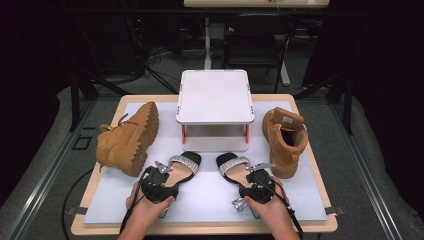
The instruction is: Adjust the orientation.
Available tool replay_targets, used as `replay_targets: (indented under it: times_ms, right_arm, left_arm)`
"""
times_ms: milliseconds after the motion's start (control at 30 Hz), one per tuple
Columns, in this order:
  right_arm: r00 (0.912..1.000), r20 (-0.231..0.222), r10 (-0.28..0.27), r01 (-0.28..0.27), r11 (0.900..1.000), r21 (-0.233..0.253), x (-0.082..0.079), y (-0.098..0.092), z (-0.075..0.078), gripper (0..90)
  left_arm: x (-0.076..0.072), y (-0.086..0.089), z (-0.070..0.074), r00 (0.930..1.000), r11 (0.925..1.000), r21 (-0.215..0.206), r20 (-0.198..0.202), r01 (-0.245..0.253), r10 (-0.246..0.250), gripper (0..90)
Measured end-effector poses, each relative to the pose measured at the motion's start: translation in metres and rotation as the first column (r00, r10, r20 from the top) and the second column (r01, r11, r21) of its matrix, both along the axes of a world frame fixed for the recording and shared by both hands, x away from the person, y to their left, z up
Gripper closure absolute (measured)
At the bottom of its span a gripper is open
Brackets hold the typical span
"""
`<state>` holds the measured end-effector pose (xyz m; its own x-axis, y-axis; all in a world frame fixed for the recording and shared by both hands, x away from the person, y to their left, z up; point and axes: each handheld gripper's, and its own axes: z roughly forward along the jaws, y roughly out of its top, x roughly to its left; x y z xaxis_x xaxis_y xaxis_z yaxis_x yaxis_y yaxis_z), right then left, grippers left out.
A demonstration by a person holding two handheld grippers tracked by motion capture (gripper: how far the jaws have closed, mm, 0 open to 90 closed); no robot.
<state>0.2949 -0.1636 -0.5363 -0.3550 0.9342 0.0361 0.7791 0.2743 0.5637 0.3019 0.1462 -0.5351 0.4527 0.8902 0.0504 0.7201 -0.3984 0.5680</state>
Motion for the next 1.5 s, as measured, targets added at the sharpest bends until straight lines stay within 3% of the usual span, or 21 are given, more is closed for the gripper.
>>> replay_targets:
  times_ms: [100,700,1067,1500]
  right_arm:
    - [1.0000,-0.003,-0.003,0.003,1.000,0.018,0.0005,-0.0022,0.0002,41.0]
    - [0.9999,-0.001,0.016,-0.016,1.000,0.018,-0.0016,-0.0038,-0.0002,40.1]
    - [0.9998,-0.010,0.019,-0.019,1.000,-0.001,0.0005,-0.0020,-0.0002,40.6]
    - [0.9999,-0.015,-0.004,0.004,1.000,0.030,-0.0012,-0.0048,0.0007,41.5]
  left_arm:
    - [-0.0001,0.0001,-0.0001,1.0000,1.0000,-0.005,0.001,-0.007,0.007,38.8]
    - [-0.0010,0.0004,0.0006,0.9999,0.9998,-0.015,0.002,-0.013,0.013,40.4]
    - [-0.0010,0.0017,0.0003,0.9999,0.9995,-0.029,0.002,-0.013,0.013,40.5]
    - [-0.0019,0.0036,0.0011,0.9999,0.9991,-0.040,-0.003,-0.011,0.011,40.6]
